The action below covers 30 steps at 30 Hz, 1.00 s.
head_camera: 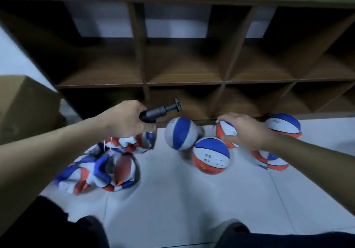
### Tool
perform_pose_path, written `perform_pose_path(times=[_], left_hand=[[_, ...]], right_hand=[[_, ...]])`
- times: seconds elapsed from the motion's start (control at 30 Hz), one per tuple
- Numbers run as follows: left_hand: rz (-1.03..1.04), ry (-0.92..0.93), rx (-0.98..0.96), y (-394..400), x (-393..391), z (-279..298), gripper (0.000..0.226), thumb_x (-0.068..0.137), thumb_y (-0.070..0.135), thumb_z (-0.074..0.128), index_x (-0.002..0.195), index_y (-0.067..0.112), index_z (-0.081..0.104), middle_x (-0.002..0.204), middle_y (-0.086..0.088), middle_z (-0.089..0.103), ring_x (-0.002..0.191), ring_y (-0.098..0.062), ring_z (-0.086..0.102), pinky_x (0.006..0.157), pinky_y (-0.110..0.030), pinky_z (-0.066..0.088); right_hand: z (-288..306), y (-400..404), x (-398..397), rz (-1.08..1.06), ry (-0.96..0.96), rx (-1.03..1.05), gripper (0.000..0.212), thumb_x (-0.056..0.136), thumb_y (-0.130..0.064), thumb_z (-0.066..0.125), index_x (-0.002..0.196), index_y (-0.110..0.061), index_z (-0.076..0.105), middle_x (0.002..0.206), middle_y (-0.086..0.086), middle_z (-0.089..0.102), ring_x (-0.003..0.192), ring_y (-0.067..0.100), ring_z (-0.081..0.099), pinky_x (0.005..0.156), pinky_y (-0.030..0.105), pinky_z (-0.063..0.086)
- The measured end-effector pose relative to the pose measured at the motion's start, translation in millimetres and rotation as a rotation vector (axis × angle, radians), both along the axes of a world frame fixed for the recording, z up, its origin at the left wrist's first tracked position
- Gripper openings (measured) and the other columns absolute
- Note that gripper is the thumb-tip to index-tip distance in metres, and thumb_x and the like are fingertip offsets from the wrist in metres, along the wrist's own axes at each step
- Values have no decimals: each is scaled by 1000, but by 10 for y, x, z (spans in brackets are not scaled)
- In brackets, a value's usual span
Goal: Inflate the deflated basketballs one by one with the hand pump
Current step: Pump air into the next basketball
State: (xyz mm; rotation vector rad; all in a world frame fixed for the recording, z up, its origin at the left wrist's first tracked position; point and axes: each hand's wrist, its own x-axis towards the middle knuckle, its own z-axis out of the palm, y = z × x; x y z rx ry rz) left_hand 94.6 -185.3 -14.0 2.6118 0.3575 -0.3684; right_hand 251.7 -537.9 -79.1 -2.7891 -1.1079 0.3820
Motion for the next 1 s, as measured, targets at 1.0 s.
perform_pose_path(times=[1.0], left_hand=[[234,78,51,2084,-1173,-451,34,90,45,79,86,14,67,75,-7,67,64,-26,64,55,-31,44]], right_hand=[[-1903,3669,-1801,283,309,60,79,95,-25,73,164,-26,35,162,-2,45,150,25,38,125,42,32]])
